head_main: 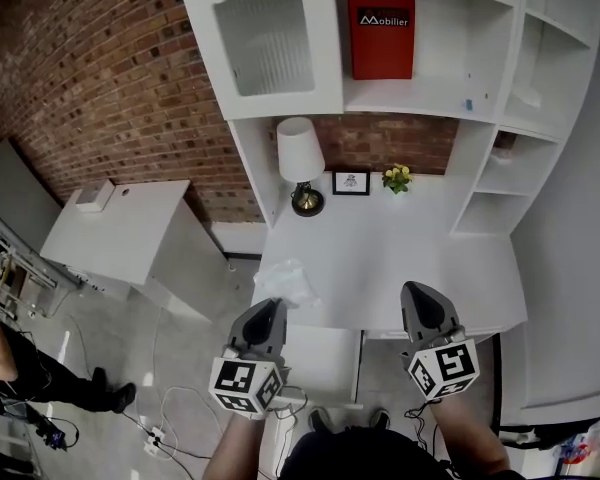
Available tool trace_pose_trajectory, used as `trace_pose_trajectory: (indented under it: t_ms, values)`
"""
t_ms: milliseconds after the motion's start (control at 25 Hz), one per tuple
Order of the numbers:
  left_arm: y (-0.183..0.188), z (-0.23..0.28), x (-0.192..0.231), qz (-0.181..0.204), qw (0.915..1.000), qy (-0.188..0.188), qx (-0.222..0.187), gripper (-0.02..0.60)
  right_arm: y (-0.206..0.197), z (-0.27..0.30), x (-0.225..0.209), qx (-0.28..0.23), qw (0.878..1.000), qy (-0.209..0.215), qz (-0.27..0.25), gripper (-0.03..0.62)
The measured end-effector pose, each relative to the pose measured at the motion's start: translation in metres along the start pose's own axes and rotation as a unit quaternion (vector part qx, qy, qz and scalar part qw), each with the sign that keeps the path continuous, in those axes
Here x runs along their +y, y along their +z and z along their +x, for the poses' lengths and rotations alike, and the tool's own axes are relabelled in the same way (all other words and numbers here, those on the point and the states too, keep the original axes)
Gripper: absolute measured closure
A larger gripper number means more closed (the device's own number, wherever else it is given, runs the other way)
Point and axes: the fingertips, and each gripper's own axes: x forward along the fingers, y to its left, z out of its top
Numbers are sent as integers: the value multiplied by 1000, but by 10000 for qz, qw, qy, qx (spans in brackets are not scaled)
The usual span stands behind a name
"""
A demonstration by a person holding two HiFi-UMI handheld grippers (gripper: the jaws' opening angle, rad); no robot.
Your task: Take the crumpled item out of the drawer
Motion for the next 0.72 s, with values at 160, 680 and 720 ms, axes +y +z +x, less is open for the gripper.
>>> trace_pose_trajectory:
  t_ms: [160, 680, 720]
  values:
    - [25, -8, -1, 86, 9993, 138, -324, 558, 15, 0, 0, -229, 9996, 72, -132, 594]
    - [68, -25, -14, 556, 9938, 361, -894, 558, 50, -7, 3, -632, 9972, 153, -380, 594]
    - [67, -26, -14, 561, 9937, 360, -897, 558, 50, -7, 4, -634, 9971, 157, -381, 594]
